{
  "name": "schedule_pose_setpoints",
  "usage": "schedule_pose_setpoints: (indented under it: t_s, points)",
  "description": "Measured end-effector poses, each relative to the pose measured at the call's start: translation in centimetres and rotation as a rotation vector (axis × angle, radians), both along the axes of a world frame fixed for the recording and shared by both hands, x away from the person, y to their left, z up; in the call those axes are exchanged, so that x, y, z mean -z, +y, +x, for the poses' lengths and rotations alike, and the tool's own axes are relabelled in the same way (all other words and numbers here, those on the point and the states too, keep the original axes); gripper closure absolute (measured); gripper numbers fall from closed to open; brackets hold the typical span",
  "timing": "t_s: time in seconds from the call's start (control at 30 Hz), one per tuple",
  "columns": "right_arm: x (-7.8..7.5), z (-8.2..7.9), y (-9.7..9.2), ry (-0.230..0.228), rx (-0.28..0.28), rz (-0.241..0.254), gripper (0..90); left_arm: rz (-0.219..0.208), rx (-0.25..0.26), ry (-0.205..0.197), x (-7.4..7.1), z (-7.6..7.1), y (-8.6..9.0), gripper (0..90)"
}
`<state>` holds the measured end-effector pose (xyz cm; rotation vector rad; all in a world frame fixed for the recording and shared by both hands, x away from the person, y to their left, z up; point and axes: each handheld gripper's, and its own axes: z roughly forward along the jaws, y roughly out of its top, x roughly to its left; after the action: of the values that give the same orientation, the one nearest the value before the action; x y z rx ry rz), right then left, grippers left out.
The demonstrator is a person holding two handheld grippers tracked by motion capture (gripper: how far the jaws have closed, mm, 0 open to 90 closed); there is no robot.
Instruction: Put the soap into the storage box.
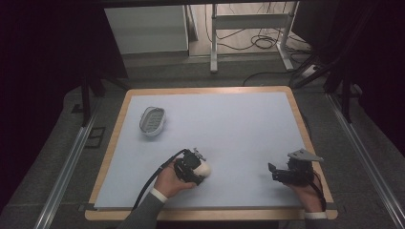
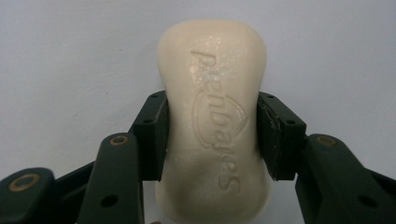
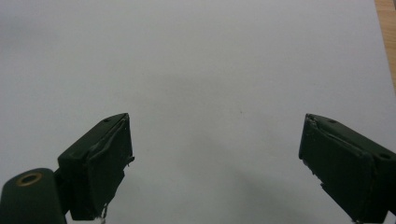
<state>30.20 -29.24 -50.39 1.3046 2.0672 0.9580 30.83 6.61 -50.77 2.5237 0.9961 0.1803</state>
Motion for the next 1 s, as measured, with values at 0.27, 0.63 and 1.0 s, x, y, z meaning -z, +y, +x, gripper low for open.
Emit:
schedule_pose_setpoints:
  t_s: [0.27, 0.63, 1.0]
  points:
    - [-0.1, -0.1, 0.0, -0.005, -0.004, 0.001, 9.5, -0.044, -0.006, -0.024, -1.8, 0.1, 1.1, 49.7]
    - [-0.1, 0.0, -0.1, -0.005, 0.001, 0.002, 9.5, -0.089, -0.012, -0.027, -2.9, 0.4, 2.4, 49.7]
    - [0.0, 0.0, -0.3, -0.003, -0.001, 0.011, 9.4, -0.102, -0.042, -0.039, -3.5, 0.9, 3.5, 49.7]
